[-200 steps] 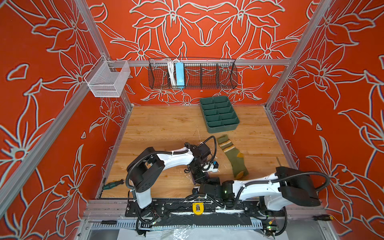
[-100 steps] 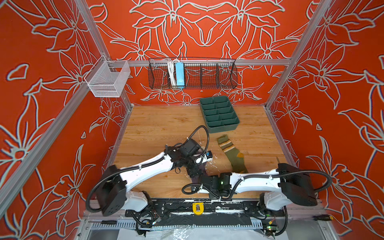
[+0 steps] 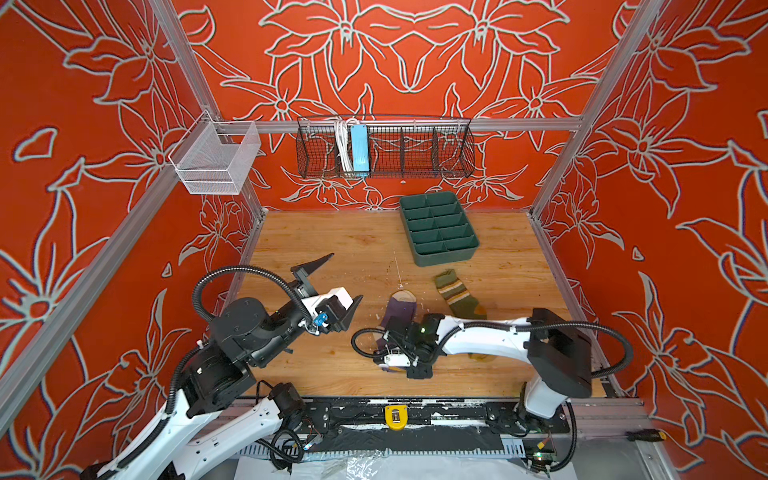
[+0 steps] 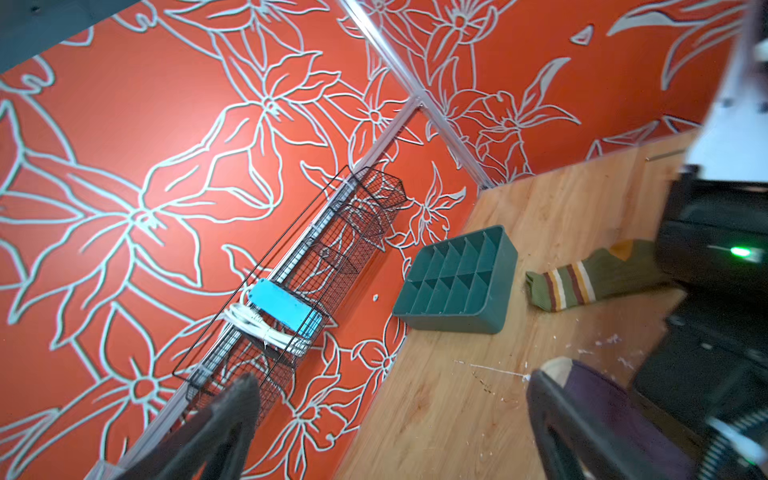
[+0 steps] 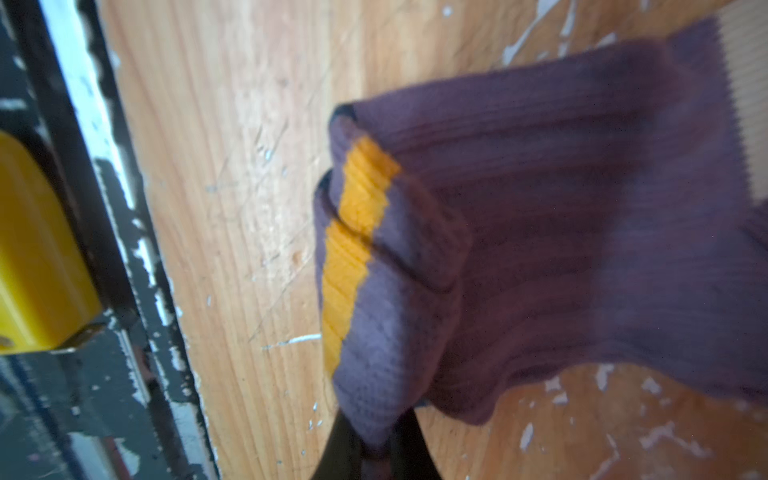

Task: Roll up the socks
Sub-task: 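Release the left gripper and lift it while the right gripper holds the roll, then lower the left gripper onto the rolled cuff beside the right gripper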

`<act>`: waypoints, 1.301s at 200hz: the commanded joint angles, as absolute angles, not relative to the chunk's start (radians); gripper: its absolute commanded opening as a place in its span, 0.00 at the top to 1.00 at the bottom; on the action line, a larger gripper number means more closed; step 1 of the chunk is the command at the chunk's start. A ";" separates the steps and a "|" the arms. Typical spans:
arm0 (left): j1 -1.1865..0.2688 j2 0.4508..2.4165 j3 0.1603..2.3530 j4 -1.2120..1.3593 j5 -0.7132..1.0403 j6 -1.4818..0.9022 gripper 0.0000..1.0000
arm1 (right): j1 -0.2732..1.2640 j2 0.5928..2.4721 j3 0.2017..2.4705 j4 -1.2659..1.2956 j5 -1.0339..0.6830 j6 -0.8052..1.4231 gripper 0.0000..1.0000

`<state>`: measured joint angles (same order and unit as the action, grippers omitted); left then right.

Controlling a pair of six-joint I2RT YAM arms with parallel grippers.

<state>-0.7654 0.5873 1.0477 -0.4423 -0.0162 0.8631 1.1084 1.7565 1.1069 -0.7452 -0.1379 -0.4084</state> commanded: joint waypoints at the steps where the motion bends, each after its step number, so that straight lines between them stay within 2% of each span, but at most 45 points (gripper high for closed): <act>1: -0.765 0.620 0.969 -0.708 0.148 1.018 0.00 | 1.056 1.829 1.165 -0.875 -0.309 -0.391 1.00; 34: -0.847 0.644 0.843 -0.731 0.138 1.074 0.02 | 1.013 1.894 1.228 -0.905 -0.376 -0.367 1.00; 64: -1.041 0.709 0.710 -0.647 -0.035 1.115 0.02 | 1.000 1.929 1.254 -0.917 -0.395 -0.364 1.00; 83: -1.155 0.800 0.638 -0.579 -0.147 1.087 0.07 | 0.995 1.931 1.255 -0.907 -0.394 -0.363 1.00; 110: -1.224 0.947 0.617 -0.475 -0.205 0.961 0.14 | 0.985 1.924 1.252 -0.892 -0.401 -0.364 1.00; 155: -1.266 1.203 0.648 -0.330 -0.300 0.768 0.23 | 0.970 1.916 1.252 -0.882 -0.426 -0.374 1.00; 183: -1.266 1.321 0.634 -0.215 -0.412 0.685 0.24 | 0.968 1.910 1.245 -0.877 -0.437 -0.378 1.00; 260: -1.231 1.481 0.614 -0.182 -0.490 0.550 0.33 | 0.960 1.845 1.205 -0.869 -0.448 -0.374 1.00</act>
